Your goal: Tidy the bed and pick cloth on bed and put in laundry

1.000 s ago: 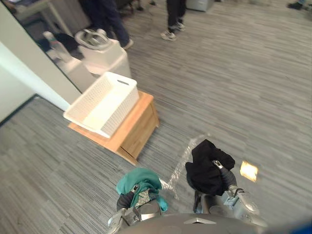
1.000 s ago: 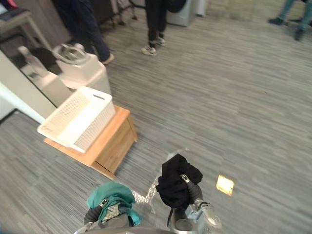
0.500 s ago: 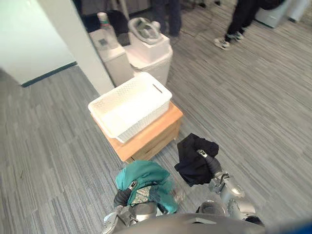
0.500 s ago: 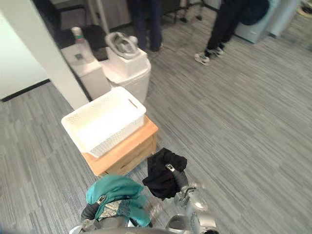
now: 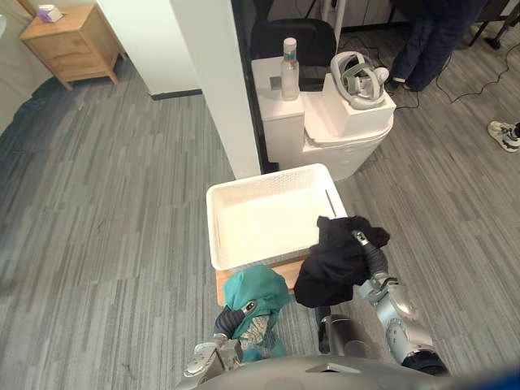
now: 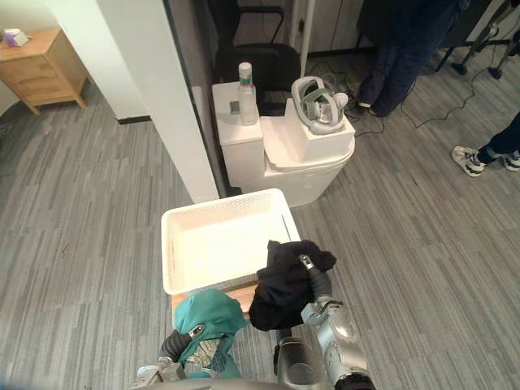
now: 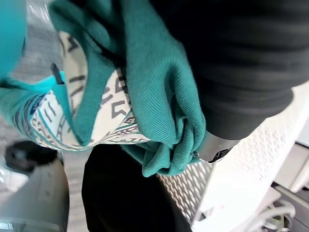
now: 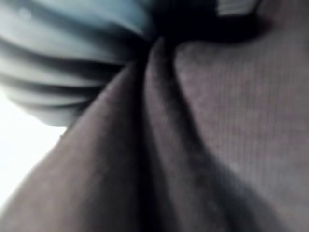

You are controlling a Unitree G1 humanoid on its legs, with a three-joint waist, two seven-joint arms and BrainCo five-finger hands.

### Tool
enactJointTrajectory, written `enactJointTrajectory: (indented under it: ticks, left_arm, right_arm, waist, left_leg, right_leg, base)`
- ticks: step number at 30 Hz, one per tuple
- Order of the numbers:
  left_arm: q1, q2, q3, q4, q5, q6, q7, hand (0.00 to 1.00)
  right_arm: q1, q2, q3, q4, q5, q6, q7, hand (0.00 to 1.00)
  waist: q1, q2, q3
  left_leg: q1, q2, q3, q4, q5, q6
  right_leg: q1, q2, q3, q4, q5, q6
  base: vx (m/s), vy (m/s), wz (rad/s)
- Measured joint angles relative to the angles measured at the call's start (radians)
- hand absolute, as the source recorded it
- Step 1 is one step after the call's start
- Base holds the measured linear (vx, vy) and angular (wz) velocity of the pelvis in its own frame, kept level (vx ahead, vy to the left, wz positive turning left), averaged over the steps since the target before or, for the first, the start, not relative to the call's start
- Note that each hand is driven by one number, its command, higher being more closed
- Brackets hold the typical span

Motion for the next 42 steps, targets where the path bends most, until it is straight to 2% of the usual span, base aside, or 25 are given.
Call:
enactJointTrajectory:
  ticks: [1, 2, 3, 4, 5, 6, 7, 9, 10, 12, 15, 19, 22, 23, 26, 30, 33, 34, 36, 37, 39, 42]
  left_arm:
    - [0.004, 0.000, 0.004, -0.008, -0.003, 0.001, -0.018, 1.00]
    - [0.006, -0.005, 0.012, -0.010, -0.003, 0.001, -0.040, 1.00]
    - [0.005, -0.012, 0.018, -0.009, -0.002, 0.003, -0.046, 1.00]
    - [0.005, -0.016, 0.022, -0.010, -0.001, 0.004, -0.059, 1.00]
    - [0.006, -0.017, 0.022, -0.020, -0.001, 0.004, -0.083, 1.00]
    - [0.006, -0.016, 0.022, -0.033, -0.001, 0.004, -0.100, 1.00]
    - [0.005, -0.016, 0.022, -0.033, -0.001, 0.005, -0.106, 1.00]
    - [0.004, -0.005, 0.024, -0.042, -0.001, 0.013, -0.123, 1.00]
    - [-0.001, -0.002, 0.025, -0.043, -0.001, 0.021, -0.124, 1.00]
    - [-0.005, 0.008, 0.023, -0.043, -0.002, 0.049, -0.137, 1.00]
    - [-0.012, 0.014, 0.021, -0.044, -0.002, 0.068, -0.145, 1.00]
    - [-0.013, 0.033, 0.019, -0.039, -0.022, 0.078, -0.147, 1.00]
    - [-0.015, 0.031, 0.013, -0.019, -0.023, 0.077, -0.148, 1.00]
    - [-0.021, 0.030, 0.007, 0.004, -0.025, 0.076, -0.147, 1.00]
    - [-0.028, 0.028, 0.007, 0.048, -0.035, 0.078, -0.142, 1.00]
    - [-0.061, 0.027, 0.010, 0.091, -0.040, 0.072, -0.142, 1.00]
    - [-0.069, 0.024, 0.010, 0.095, -0.042, 0.071, -0.141, 1.00]
    - [-0.071, 0.023, 0.010, 0.095, -0.042, 0.071, -0.139, 1.00]
    - [-0.080, 0.020, 0.010, 0.095, -0.047, 0.073, -0.117, 1.00]
    - [-0.081, 0.020, 0.010, 0.095, -0.061, 0.073, -0.113, 1.00]
    - [-0.081, 0.020, 0.012, 0.095, -0.084, 0.079, -0.096, 1.00]
    - [-0.079, 0.018, 0.012, 0.095, -0.110, 0.090, -0.077, 1.00]
  right_arm:
    - [0.022, -0.001, -0.010, -0.011, 0.006, -0.001, -0.023, 1.00]
    - [0.045, 0.001, -0.031, -0.023, 0.007, -0.002, -0.048, 1.00]
    - [0.049, 0.005, -0.060, -0.023, 0.006, -0.003, -0.064, 1.00]
    - [0.050, 0.009, -0.085, -0.025, 0.006, -0.004, -0.079, 1.00]
    - [0.044, 0.009, -0.138, -0.035, 0.005, -0.011, -0.092, 1.00]
    - [0.039, 0.002, -0.202, -0.067, 0.005, -0.012, -0.099, 1.00]
    - [0.039, 0.000, -0.227, -0.078, 0.004, -0.013, -0.101, 1.00]
    - [0.039, -0.005, -0.350, -0.176, 0.002, -0.031, -0.110, 1.00]
    - [0.040, -0.006, -0.376, -0.205, -0.005, -0.036, -0.112, 1.00]
    - [0.040, -0.034, -0.445, -0.335, -0.049, -0.053, -0.114, 1.00]
    - [0.037, -0.098, -0.475, -0.442, -0.095, -0.056, -0.098, 1.00]
    - [-0.006, -0.175, -0.473, -0.591, -0.161, -0.052, 0.004, 1.00]
    - [-0.082, -0.230, -0.451, -0.635, -0.154, -0.038, 0.045, 1.00]
    - [-0.134, -0.269, -0.423, -0.663, -0.138, -0.020, 0.075, 1.00]
    - [-0.244, -0.313, -0.340, -0.670, -0.097, 0.034, 0.139, 1.00]
    - [-0.390, -0.319, -0.193, -0.667, -0.077, 0.138, 0.179, 1.00]
    - [-0.468, -0.317, -0.106, -0.667, -0.070, 0.219, 0.184, 1.00]
    - [-0.479, -0.317, -0.091, -0.667, -0.070, 0.234, 0.186, 1.00]
    - [-0.498, -0.315, -0.038, -0.666, -0.070, 0.284, 0.186, 1.00]
    - [-0.500, -0.315, -0.025, -0.666, -0.069, 0.296, 0.185, 1.00]
    - [-0.501, -0.298, 0.030, -0.661, -0.068, 0.348, 0.180, 1.00]
    - [-0.500, -0.266, 0.071, -0.644, -0.068, 0.388, 0.177, 1.00]
  waist:
    - [0.001, -0.003, 0.001]
    - [0.004, -0.005, 0.004]
    - [-0.001, 0.006, -0.001]
    - [-0.005, 0.009, -0.005]
    - [-0.008, 0.014, -0.007]
    - [-0.023, 0.027, -0.005]
    - [-0.024, 0.029, -0.006]
    - [-0.046, 0.007, -0.024]
    - [-0.048, 0.001, -0.027]
    - [-0.071, -0.007, -0.033]
    - [-0.070, -0.011, -0.040]
    - [-0.071, -0.043, -0.061]
    - [-0.071, -0.050, -0.068]
    - [-0.070, -0.054, -0.073]
    - [-0.066, -0.059, -0.083]
    - [-0.043, -0.066, -0.089]
    - [-0.034, -0.070, -0.091]
    - [-0.031, -0.071, -0.092]
    - [-0.014, -0.077, -0.097]
    - [-0.012, -0.080, -0.100]
    - [-0.007, -0.083, -0.110]
    - [-0.005, -0.083, -0.112]
  left_leg:
    - [-0.054, 0.028, 0.000, 0.165, 0.013, -0.024]
    - [-0.084, 0.063, 0.020, 0.244, -0.034, -0.022]
    - [-0.092, 0.084, 0.041, 0.227, -0.073, -0.011]
    - [-0.095, 0.090, 0.055, 0.185, -0.084, -0.005]
    - [-0.091, 0.091, 0.072, 0.042, -0.062, 0.001]
    - [-0.087, 0.099, 0.080, -0.100, 0.028, -0.020]
    - [-0.073, 0.098, 0.078, -0.118, 0.027, -0.026]
    - [-0.045, 0.060, 0.107, -0.214, 0.054, -0.024]
    - [-0.044, 0.054, 0.109, -0.223, 0.055, -0.023]
    - [-0.023, 0.034, 0.117, -0.251, 0.067, -0.015]
    - [-0.003, 0.024, 0.137, -0.273, 0.070, -0.013]
    - [0.007, 0.017, 0.138, -0.314, 0.078, -0.017]
    - [0.007, 0.012, 0.144, -0.338, 0.091, -0.015]
    - [0.011, 0.009, 0.150, -0.356, 0.101, -0.016]
    - [0.022, 0.007, 0.157, -0.381, 0.118, -0.013]
    - [0.024, 0.004, 0.156, -0.393, 0.121, -0.012]
    - [0.021, 0.003, 0.147, -0.393, 0.121, -0.012]
    - [0.020, 0.003, 0.145, -0.393, 0.121, -0.012]
    - [0.018, 0.003, 0.138, -0.393, 0.121, -0.012]
    - [0.016, 0.003, 0.135, -0.393, 0.121, -0.012]
    - [0.015, 0.003, 0.133, -0.393, 0.121, -0.012]
    - [0.015, 0.000, 0.131, -0.393, 0.122, -0.010]
  right_leg:
    - [0.056, -0.002, 0.002, -0.045, -0.006, -0.008]
    - [0.096, 0.001, 0.006, -0.075, -0.008, -0.010]
    - [0.110, 0.003, 0.007, -0.084, -0.008, -0.010]
    - [0.112, 0.001, 0.013, -0.085, -0.007, -0.009]
    - [0.107, 0.001, 0.030, -0.086, -0.003, -0.001]
    - [0.107, 0.012, 0.033, -0.097, 0.001, 0.012]
    - [0.107, 0.011, 0.039, -0.101, 0.003, 0.017]
    - [0.110, -0.011, 0.057, -0.151, 0.028, 0.045]
    - [0.110, -0.015, 0.060, -0.160, 0.034, 0.049]
    - [0.117, -0.028, 0.067, -0.172, 0.044, 0.060]
    - [0.128, -0.031, 0.088, -0.188, 0.055, 0.065]
    - [0.133, -0.031, 0.092, -0.215, 0.060, 0.066]
    - [0.123, -0.032, 0.100, -0.218, 0.063, 0.068]
    - [0.119, -0.031, 0.100, -0.218, 0.066, 0.069]
    - [0.115, -0.028, 0.101, -0.219, 0.066, 0.069]
    - [0.115, -0.028, 0.100, -0.222, 0.067, 0.069]
    - [0.116, -0.030, 0.094, -0.223, 0.071, 0.071]
    - [0.116, -0.030, 0.092, -0.222, 0.072, 0.071]
    - [0.117, -0.031, 0.086, -0.222, 0.073, 0.071]
    - [0.117, -0.031, 0.084, -0.222, 0.073, 0.070]
    - [0.117, -0.032, 0.081, -0.222, 0.075, 0.068]
    - [0.118, -0.036, 0.075, -0.222, 0.075, 0.068]
  base:
    - [0.23, -0.069, -0.05]
    - [0.21, -0.031, -0.06]
    - [0.16, 0.029, -0.12]
    - [0.09, 0.048, -0.24]
    - [0.08, 0.087, -0.30]
    - [0.06, 0.114, -0.36]
    - [0.05, 0.149, -0.26]
    - [0.02, 0.163, -0.22]
    - [0.00, 0.106, -0.14]
    - [0.04, 0.076, -0.10]
    - [0.01, 0.063, -0.16]
    - [0.00, 0.003, -0.02]
    - [0.00, -0.005, -0.04]
    - [0.00, 0.000, 0.00]
    - [0.01, -0.001, 0.00]
    - [0.00, 0.000, 0.00]
    - [0.01, -0.006, 0.08]
    - [0.01, -0.007, 0.08]
    - [0.00, -0.010, 0.08]
    - [-0.01, -0.015, 0.10]
    - [-0.01, -0.015, 0.05]
    - [-0.04, -0.016, 0.02]
